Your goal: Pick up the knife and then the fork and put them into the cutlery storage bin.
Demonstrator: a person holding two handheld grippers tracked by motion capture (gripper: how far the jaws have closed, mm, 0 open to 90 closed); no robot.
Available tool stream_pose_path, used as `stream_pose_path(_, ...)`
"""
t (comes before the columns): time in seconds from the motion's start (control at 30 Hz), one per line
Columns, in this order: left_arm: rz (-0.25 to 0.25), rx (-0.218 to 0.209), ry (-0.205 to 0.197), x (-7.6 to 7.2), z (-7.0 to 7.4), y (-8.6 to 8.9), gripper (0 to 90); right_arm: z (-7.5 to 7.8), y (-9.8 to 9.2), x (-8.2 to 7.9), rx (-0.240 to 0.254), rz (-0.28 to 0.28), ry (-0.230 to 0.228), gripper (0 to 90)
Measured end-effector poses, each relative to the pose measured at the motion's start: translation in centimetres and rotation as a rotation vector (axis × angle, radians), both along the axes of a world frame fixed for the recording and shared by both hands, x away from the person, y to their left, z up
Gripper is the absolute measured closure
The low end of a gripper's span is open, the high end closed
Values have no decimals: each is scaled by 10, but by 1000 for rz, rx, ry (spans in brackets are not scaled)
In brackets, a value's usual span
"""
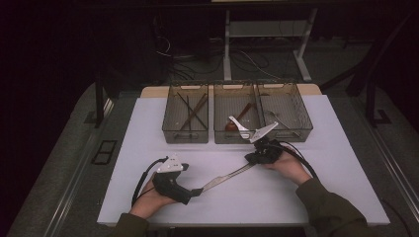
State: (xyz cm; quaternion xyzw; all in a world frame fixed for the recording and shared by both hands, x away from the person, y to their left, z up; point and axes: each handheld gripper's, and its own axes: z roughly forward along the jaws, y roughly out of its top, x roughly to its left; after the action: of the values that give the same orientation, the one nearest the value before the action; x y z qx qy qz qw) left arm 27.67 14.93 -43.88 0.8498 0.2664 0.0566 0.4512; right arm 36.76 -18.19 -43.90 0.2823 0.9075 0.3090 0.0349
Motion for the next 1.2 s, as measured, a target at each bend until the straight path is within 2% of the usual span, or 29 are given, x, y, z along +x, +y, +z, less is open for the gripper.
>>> stream_pose_path(0.13,0,-1,-1,0,0,0,0,2,-1,-4,-22,19,15,895)
stream_pose_path(0.17,1,-2,0,0,0,0,0,3,-2,-4,-37,34,5,895)
stream_pose_path(0.5,0,-3,3,0,0,-1,0,8,-2,-11,-76,89,22,896)
stream_pose_path(0.7,-7,3,4,0,-1,-1,0,8,-2,-11,-79,94,26,896)
stream_pose_path(0.97,-8,1,10,-1,-1,-2,0,9,-2,-13,-75,111,58,898)
stream_pose_path(1.2,-10,0,10,-1,-1,-1,0,10,-2,-15,-94,174,82,898)
